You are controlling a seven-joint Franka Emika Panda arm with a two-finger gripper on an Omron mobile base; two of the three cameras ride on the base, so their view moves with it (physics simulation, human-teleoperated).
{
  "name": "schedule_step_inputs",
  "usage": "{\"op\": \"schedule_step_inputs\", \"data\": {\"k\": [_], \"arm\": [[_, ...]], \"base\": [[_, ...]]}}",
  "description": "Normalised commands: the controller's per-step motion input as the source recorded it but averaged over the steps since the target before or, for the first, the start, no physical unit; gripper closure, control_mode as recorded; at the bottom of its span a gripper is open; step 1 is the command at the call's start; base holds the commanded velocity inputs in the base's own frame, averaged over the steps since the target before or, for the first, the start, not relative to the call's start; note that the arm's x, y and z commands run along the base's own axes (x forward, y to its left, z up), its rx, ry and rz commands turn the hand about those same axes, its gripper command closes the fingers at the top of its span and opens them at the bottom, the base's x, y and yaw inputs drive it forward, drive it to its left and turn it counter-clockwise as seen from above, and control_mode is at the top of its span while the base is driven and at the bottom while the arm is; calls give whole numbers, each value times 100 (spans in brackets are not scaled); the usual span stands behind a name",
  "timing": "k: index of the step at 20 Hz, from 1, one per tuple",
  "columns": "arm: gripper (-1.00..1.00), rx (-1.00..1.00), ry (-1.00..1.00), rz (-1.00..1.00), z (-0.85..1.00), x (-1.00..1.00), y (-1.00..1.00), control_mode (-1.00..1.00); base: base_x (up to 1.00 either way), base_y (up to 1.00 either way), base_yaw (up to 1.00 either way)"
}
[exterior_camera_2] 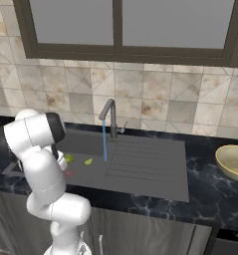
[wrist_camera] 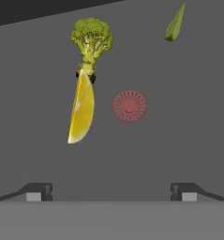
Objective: Pick the lemon wedges from the sink and place them in one bowl. Place the broccoli in the other bowl. Then turn off the sink faucet.
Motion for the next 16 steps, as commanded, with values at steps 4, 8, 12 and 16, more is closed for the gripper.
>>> {"op": "schedule_step_inputs", "data": {"k": [4,8,12,16], "arm": [[-100,0,0,-6,-12,23,7,-100],[-100,0,0,-7,-11,28,12,-100],[-100,0,0,-7,-13,26,14,-100],[-100,0,0,-6,-19,21,13,-100]], "base": [[0,0,0],[0,0,0],[0,0,0],[0,0,0]]}}
